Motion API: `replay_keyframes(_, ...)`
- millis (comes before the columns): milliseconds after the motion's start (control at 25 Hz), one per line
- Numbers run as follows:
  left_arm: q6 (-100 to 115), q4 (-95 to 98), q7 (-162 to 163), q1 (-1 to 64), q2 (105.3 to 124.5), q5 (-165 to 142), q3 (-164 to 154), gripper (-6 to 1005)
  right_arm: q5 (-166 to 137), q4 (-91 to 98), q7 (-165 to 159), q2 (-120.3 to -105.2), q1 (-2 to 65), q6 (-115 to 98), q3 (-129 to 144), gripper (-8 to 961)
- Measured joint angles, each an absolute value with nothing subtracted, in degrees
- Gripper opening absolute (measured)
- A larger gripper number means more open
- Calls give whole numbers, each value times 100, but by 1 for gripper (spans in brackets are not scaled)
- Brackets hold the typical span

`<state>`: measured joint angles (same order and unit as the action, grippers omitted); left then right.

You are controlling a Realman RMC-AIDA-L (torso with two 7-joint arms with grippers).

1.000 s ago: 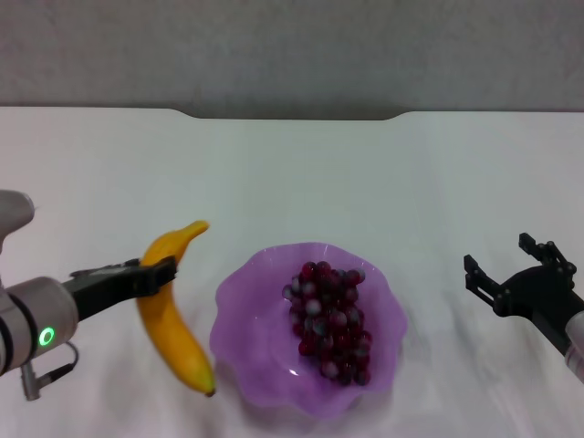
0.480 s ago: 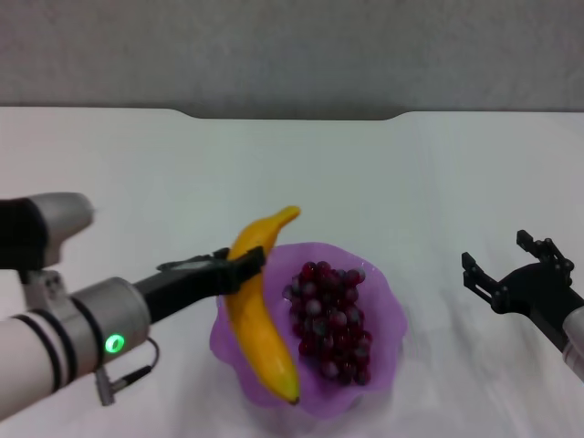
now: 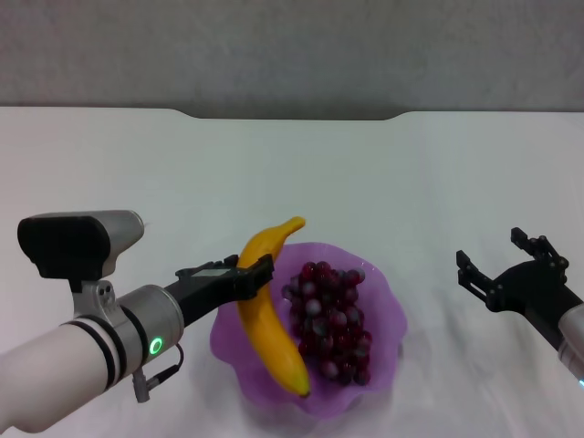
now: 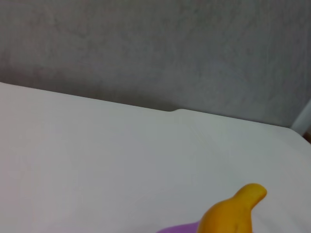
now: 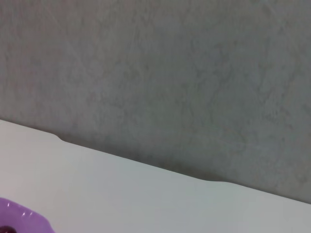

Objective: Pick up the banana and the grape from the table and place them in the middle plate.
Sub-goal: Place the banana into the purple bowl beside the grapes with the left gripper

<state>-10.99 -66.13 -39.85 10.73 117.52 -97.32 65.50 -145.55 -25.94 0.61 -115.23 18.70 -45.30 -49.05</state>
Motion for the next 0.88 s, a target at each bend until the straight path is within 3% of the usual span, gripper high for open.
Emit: replay_keyframes(880, -530, -6245, -4065, 1337, 11733, -9733, 6116, 647, -14608, -2637, 91, -11531, 1875, -4533, -4896, 883)
